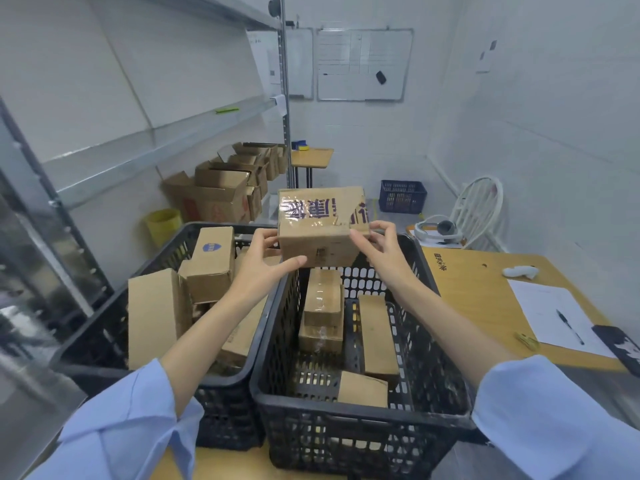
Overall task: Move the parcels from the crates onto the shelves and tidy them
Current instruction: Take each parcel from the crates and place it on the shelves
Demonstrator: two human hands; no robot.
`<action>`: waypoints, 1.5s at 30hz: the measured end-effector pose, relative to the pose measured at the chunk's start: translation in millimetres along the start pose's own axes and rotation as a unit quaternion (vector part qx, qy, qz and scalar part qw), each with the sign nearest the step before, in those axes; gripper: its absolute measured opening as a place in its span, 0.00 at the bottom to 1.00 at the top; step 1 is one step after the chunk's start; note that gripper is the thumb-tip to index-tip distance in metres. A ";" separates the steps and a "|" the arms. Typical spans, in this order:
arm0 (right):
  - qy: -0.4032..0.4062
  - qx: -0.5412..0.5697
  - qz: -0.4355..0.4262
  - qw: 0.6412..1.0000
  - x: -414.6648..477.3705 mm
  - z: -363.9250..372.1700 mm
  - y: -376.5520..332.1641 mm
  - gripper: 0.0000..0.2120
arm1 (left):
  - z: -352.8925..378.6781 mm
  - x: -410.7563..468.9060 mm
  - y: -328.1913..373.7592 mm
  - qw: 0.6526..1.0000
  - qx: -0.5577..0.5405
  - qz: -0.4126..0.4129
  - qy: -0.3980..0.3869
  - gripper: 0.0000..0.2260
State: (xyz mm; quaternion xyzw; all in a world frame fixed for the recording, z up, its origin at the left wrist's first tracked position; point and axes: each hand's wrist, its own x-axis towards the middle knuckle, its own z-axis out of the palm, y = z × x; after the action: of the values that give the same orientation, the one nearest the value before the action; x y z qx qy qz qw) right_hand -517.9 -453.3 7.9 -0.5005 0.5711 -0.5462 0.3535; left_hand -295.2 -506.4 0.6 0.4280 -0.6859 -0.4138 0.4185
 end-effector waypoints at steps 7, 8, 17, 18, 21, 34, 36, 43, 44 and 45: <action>-0.038 0.000 -0.022 0.999 3.3 13.2 -7.9 0.27 | -19.4 -16.0 3.2 0.999 -0.015 -0.003 0.045 0.32; -0.058 -0.002 -0.027 0.998 2.8 16.1 -10.6 0.32 | -23.0 -20.3 5.8 0.999 -0.005 0.005 0.054 0.34; -0.204 -0.081 -0.100 0.970 4.6 53.1 -16.6 0.44 | -48.2 -65.7 9.9 0.985 0.058 -0.003 0.163 0.37; -0.228 -0.060 -0.096 0.967 4.3 57.3 -16.5 0.44 | -51.3 -73.5 10.5 0.983 0.055 -0.007 0.177 0.37; -0.293 -0.021 -0.103 0.950 0.6 71.4 -14.3 0.42 | -58.3 -101.6 16.1 0.973 0.065 -0.019 0.220 0.36; -0.501 0.069 -0.129 0.853 -92.5 164.6 -27.5 0.37 | -74.3 -277.0 42.4 0.883 0.153 -0.094 0.433 0.36; -0.522 0.078 -0.138 0.838 -110.6 181.6 -33.9 0.35 | -76.2 -305.3 51.0 0.866 0.163 -0.102 0.462 0.36; -0.594 0.104 -0.185 0.776 -190.9 232.9 -68.9 0.49 | -84.9 -404.8 78.6 0.808 0.200 -0.121 0.542 0.45; -0.604 0.110 -0.186 0.767 -204.7 238.8 -74.0 0.49 | -86.4 -419.3 81.5 0.798 0.207 -0.124 0.553 0.45; -0.615 0.116 -0.189 0.757 -217.9 245.7 -77.5 0.49 | -87.6 -434.0 84.5 0.788 0.217 -0.127 0.563 0.44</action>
State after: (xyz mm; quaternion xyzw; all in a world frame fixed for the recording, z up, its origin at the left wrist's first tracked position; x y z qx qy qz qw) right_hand -215.7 -303.4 14.8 -0.7816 0.0572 -0.2380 0.5737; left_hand -111.3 -94.9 10.3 0.7475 -0.3403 0.0102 0.5704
